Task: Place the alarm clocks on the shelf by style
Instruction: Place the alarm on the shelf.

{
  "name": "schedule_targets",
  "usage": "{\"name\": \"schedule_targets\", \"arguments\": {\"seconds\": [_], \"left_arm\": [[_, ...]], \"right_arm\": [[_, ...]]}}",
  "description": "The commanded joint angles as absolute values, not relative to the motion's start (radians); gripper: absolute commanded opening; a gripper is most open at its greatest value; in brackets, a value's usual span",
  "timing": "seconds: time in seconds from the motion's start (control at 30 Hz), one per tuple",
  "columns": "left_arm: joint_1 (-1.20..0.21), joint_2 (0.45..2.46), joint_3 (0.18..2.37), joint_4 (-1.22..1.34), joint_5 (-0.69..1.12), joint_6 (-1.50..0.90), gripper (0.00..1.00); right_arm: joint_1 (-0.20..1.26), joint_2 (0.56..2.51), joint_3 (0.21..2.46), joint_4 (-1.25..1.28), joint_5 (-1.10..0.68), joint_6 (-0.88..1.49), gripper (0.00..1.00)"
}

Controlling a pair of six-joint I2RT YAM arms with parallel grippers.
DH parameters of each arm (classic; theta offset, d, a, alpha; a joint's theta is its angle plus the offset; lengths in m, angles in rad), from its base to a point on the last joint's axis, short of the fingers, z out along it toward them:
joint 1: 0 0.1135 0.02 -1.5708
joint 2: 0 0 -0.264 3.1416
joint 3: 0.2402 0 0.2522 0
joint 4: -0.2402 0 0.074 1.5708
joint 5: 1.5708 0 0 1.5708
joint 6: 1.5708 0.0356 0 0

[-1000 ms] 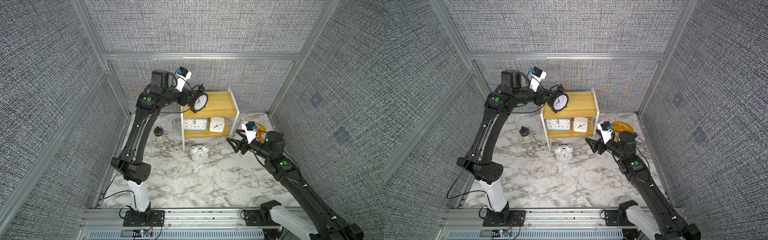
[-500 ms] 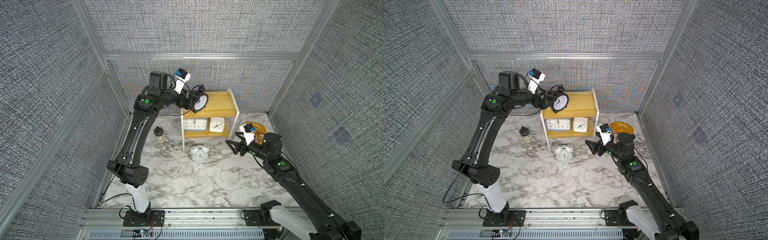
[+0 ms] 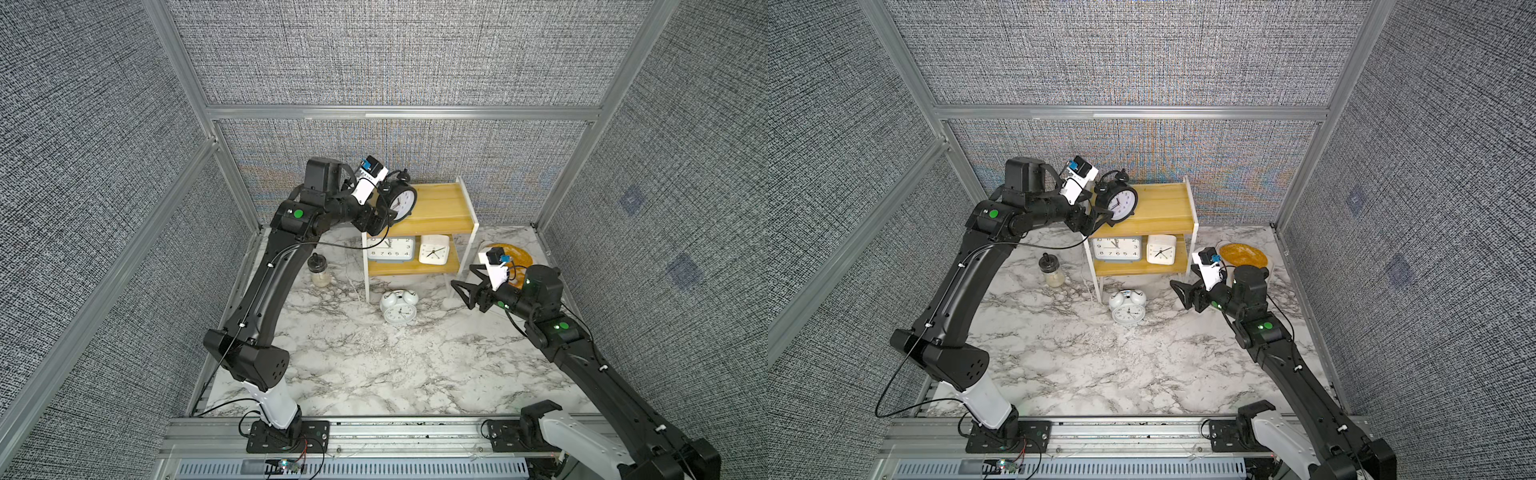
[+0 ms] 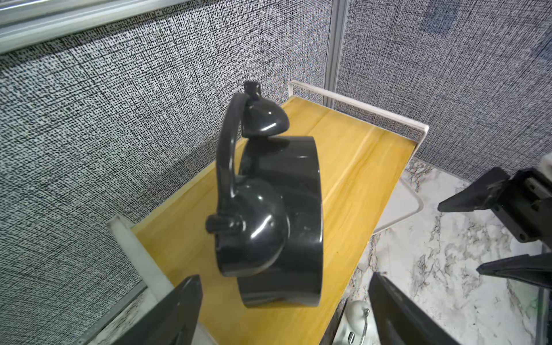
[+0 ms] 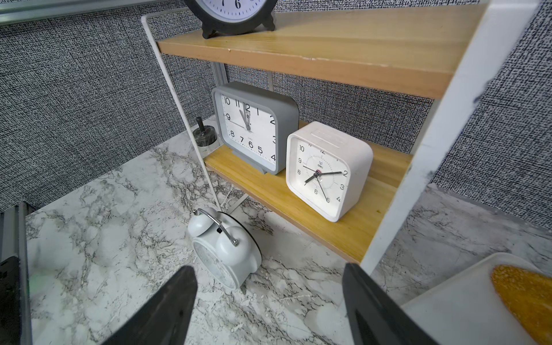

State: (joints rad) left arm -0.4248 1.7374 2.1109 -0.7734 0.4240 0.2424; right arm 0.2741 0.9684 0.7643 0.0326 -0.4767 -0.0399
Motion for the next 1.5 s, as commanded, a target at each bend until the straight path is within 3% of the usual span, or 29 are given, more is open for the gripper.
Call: {"name": "schedule_targets", "arguments": {"seconds": [0.0,0.77,1.47], "left_arm": [[-0.434,1.743,2.108,-0.765,0.348,0.289,0.91],[-0.437,1.742,2.106,-0.761,0.139,0.326,0.79],[-0.438,1.743,2.086,-0.720,0.026,0.314,0.80]], "right_arm": [[0.274,0.963,0.772,0.055,-0.476,-0.030,0.81],[0.274,0.959,0.772,0.048,-0.477,-0.035,0.81],[0.273,0.956,0.768,0.038,-0.477,-0.040,0.81]]}}
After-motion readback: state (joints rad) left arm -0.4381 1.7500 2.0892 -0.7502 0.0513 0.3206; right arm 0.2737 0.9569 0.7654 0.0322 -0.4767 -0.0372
